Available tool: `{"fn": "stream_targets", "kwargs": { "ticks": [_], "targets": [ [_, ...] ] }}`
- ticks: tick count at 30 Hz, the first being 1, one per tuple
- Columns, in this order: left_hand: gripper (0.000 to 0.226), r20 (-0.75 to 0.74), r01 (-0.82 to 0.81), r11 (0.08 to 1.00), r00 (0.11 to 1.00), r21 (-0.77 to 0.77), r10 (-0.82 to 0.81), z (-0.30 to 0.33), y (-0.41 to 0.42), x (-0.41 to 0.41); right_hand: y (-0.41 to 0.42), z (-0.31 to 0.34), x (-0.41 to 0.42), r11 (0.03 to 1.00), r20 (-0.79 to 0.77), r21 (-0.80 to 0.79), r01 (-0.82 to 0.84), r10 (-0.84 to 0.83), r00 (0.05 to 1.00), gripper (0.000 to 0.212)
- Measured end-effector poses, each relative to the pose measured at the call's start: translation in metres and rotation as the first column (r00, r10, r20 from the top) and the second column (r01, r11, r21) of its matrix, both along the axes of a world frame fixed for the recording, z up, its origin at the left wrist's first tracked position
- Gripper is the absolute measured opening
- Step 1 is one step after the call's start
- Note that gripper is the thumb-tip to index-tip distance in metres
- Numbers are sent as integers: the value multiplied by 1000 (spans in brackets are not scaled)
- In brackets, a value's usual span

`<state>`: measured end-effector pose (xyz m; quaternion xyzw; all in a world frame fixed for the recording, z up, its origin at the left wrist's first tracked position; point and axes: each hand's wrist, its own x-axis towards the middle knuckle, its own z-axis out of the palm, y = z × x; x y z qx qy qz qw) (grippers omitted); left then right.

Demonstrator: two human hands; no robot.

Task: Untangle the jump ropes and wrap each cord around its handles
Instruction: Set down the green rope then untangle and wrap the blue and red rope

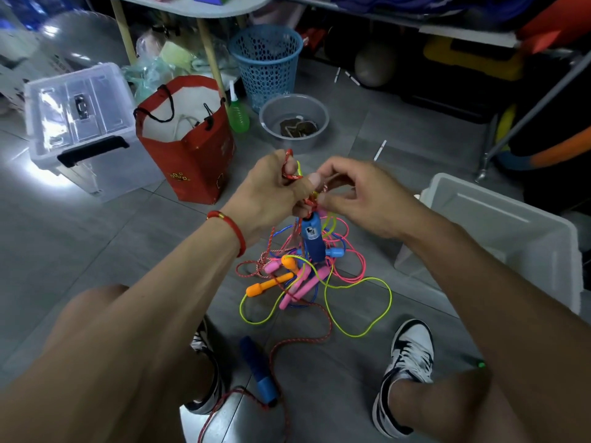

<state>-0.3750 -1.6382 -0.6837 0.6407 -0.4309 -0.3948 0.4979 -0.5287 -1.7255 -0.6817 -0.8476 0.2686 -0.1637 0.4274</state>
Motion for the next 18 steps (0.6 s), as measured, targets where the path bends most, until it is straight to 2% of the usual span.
{"fn": "stream_targets", "kwargs": {
  "ticks": [5, 11, 15, 18],
  "targets": [
    [44, 132, 45, 999, 990, -17, -42, 1, 5, -4, -7, -4, 4, 974, -17, -154, 166, -170, 985, 19],
    [37, 232, 64, 996, 971, -55, -50, 4, 10, 0, 4, -4, 10, 944, 35, -297, 142, -138, 990, 13],
    [39, 221, 46, 999, 974, 13, -48, 7, 12, 3, 2, -9, 10, 963, 70, -227, 146, -133, 989, 11],
    [48, 114, -30, 990, 993, 140, 13, 9, 10, 1, 4, -13, 12, 979, 18, -171, 110, -109, 994, 9]
  ]
}}
